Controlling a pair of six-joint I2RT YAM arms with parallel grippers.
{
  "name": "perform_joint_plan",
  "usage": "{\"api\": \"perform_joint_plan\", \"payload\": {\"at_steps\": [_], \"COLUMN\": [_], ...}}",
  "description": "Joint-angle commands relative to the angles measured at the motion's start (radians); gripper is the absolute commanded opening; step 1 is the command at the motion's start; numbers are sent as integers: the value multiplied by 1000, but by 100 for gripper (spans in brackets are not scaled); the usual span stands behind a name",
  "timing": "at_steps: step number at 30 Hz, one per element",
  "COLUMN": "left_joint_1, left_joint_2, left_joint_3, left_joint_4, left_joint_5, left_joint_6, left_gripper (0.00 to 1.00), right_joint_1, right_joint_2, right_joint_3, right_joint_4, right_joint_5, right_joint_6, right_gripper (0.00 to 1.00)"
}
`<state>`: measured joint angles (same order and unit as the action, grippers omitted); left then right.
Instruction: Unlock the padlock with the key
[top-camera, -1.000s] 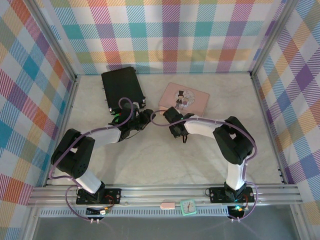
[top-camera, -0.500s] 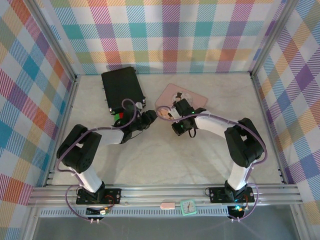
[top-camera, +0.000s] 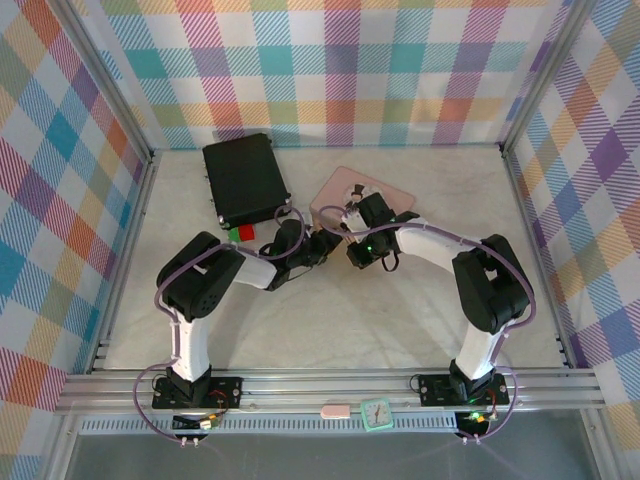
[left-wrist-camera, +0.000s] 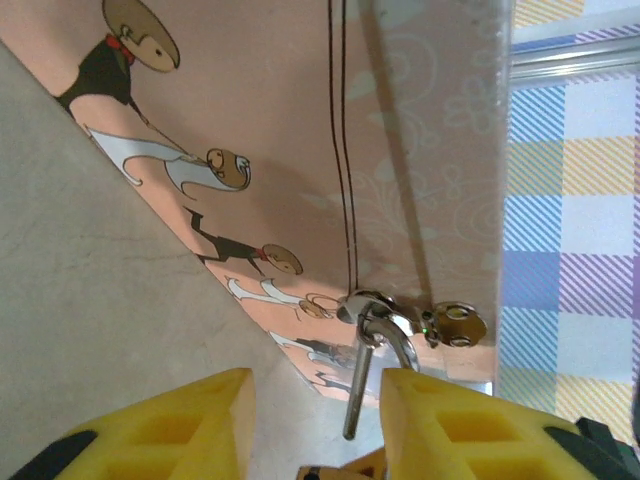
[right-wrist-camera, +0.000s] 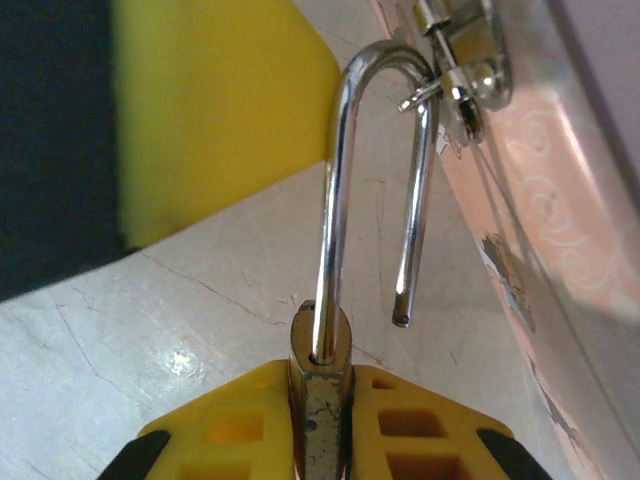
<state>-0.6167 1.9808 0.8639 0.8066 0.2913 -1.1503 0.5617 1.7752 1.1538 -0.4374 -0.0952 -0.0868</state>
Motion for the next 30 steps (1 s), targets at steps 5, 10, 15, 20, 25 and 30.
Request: {"api": "perform_joint_plan", "payload": {"at_steps": [5,10,15,20,25,30], "left_joint_1": [-15,-15,-15,-16,-18,-18], "left_joint_2": [55,-8,-52,14,7,-43], "left_joint_3": [33,-20,-25,-4,-2,-28], "left_joint_4": [148,173,132,229,217,137], "left_joint_5": [-28,-49,-52,-18,-20,-21], "left_joint_6": [-63,-72,-42,-105,-104,-78], "left_gripper": [26,28,37,38,38,37], "right_joint_1": [11,-3,-3,-3,-3,-7], "right_joint_2": [-18,-29,-30,-28,-25,-9], "right_joint_3": [16,7,7,10,15,24], "right_joint_4": [36,35,28,30,29,24], "right_joint_5": [-90,-90,-102,-109,-119,-87], "right_joint_6": [19,20,8,15,18,45], "right_gripper": [0,0,0,0,0,0]}}
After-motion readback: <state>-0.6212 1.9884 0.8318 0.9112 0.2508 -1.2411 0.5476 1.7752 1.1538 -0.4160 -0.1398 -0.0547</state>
